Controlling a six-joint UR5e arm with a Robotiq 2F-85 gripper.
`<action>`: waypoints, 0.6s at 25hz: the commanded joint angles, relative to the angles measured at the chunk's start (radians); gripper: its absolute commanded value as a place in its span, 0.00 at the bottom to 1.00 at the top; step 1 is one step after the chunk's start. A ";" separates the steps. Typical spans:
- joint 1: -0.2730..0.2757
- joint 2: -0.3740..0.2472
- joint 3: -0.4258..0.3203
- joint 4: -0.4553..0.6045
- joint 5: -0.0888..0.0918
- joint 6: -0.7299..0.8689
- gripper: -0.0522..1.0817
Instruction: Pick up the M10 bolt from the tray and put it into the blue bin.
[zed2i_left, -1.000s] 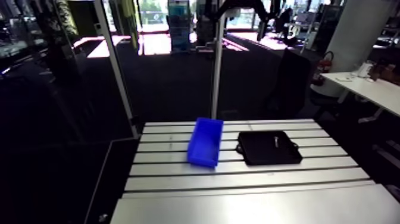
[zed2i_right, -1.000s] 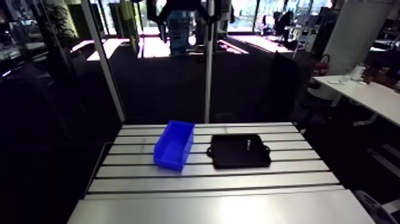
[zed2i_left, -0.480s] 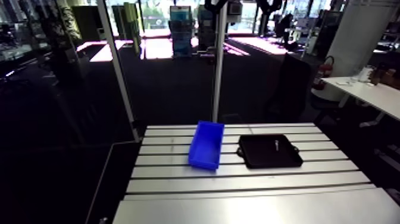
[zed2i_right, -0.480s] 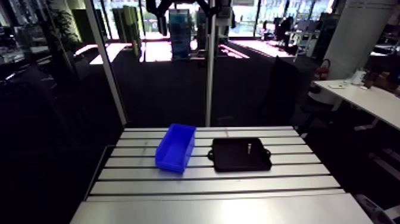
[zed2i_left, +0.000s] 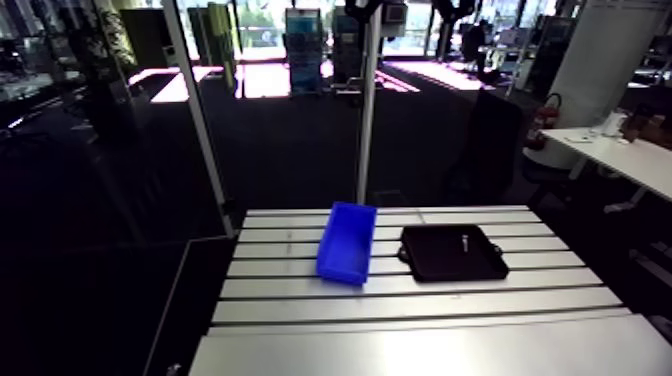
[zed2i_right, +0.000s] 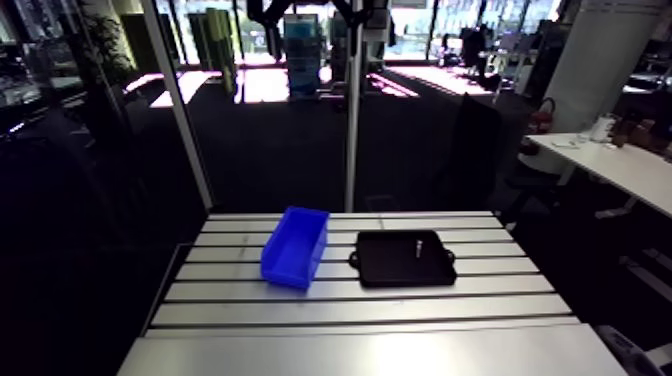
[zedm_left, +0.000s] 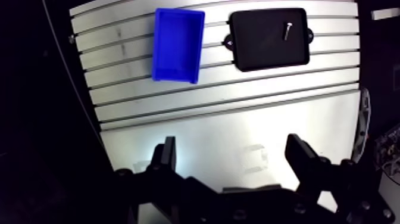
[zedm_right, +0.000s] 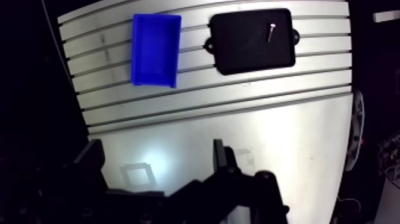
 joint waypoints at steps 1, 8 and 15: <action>-0.002 -0.001 0.003 0.000 -0.001 0.000 0.05; -0.006 0.000 0.009 -0.005 -0.009 0.003 0.05; -0.088 0.002 0.052 -0.080 -0.006 -0.015 0.05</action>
